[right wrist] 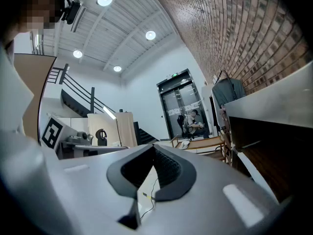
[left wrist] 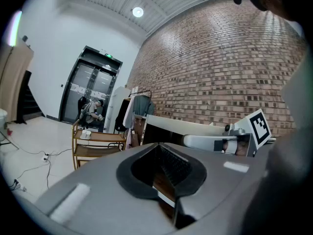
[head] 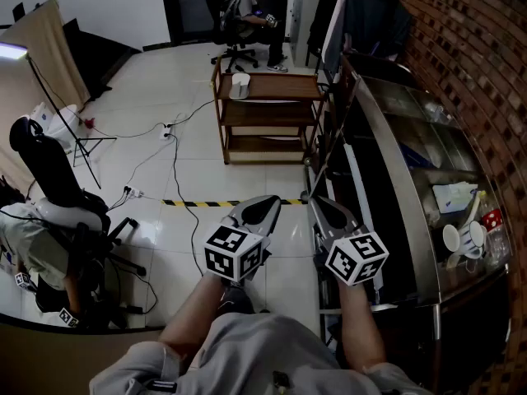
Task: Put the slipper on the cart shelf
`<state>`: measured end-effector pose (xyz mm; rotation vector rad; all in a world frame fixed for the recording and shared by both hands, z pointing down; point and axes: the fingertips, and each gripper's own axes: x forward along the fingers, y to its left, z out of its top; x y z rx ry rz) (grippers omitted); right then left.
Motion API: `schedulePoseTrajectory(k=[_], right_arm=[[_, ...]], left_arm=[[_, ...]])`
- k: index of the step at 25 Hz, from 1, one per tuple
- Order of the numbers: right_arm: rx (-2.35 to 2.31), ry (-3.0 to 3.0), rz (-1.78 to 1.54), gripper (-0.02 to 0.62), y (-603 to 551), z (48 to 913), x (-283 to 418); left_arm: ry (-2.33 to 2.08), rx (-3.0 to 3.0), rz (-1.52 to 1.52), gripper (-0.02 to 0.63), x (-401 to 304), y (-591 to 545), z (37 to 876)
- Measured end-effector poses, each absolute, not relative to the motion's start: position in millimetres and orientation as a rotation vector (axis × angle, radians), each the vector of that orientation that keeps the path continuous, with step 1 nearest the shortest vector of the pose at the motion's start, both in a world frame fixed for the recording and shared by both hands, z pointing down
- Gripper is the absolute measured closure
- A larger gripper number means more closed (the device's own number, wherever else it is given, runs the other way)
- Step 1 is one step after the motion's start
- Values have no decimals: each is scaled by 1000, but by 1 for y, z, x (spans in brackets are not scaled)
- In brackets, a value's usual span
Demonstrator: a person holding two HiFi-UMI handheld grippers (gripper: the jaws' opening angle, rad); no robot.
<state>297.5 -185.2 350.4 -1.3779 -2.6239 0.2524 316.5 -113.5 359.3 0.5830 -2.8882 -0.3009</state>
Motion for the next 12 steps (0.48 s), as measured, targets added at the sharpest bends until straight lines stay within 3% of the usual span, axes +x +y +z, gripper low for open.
schedulePoseTrajectory(k=[12], right_arm=[[-1395,-2599,239,595,-121,358,218]], left_arm=[[-2896,556,-316,598,236,-48,363]])
